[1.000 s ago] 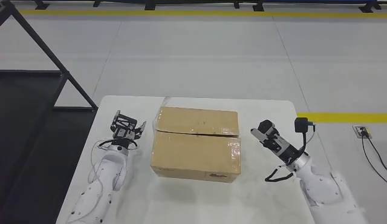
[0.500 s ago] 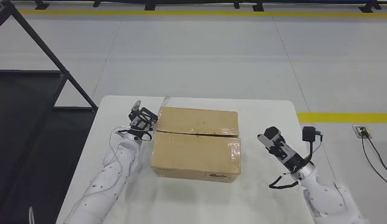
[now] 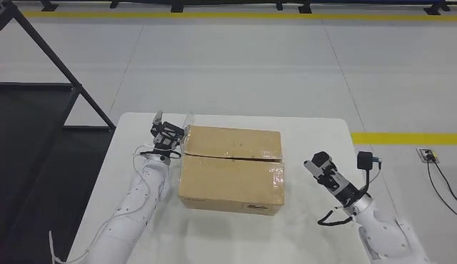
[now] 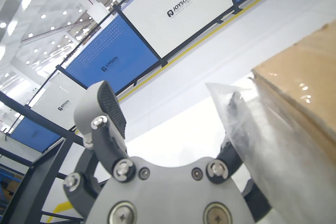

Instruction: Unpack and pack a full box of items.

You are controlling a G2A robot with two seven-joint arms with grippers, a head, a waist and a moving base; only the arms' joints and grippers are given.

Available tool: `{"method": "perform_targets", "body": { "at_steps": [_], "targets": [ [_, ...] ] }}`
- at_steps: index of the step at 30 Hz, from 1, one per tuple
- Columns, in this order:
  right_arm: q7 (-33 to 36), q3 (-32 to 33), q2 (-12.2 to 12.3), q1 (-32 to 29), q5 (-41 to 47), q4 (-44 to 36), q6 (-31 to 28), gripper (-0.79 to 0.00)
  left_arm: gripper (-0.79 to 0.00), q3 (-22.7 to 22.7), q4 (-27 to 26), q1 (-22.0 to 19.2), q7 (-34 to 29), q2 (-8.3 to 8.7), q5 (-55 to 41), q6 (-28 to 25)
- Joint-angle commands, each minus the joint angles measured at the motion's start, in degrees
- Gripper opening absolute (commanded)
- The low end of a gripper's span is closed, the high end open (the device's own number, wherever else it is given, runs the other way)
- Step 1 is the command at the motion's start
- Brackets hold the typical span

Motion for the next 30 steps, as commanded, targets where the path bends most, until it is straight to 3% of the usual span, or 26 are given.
{"method": "perform_targets", "body": {
  "at_steps": [1,10,17,30],
  "targets": [
    [0.3,-0.2,0.0,0.4,0.1,0.2,0.0,0.000,0.000,-0.6,0.6,0.3,2.3,-0.25,-1.1,3.0],
    [1.8,-1.4,0.0,2.6,0.6,1.3,0.0,0.000,0.000,-4.9,0.3,3.6,9.7,-0.39,-7.5,10.8],
    [2.8,-2.4,-0.1,4.7,0.6,2.3,-0.2,0.000,0.000,-9.6,-3.5,7.7,12.6,0.58,-10.6,16.6],
    [5.1,-4.0,-0.1,8.1,0.3,2.9,-0.2,0.000,0.000,-18.4,-20.2,20.8,9.1,3.08,-9.0,24.7]
  ]
}}
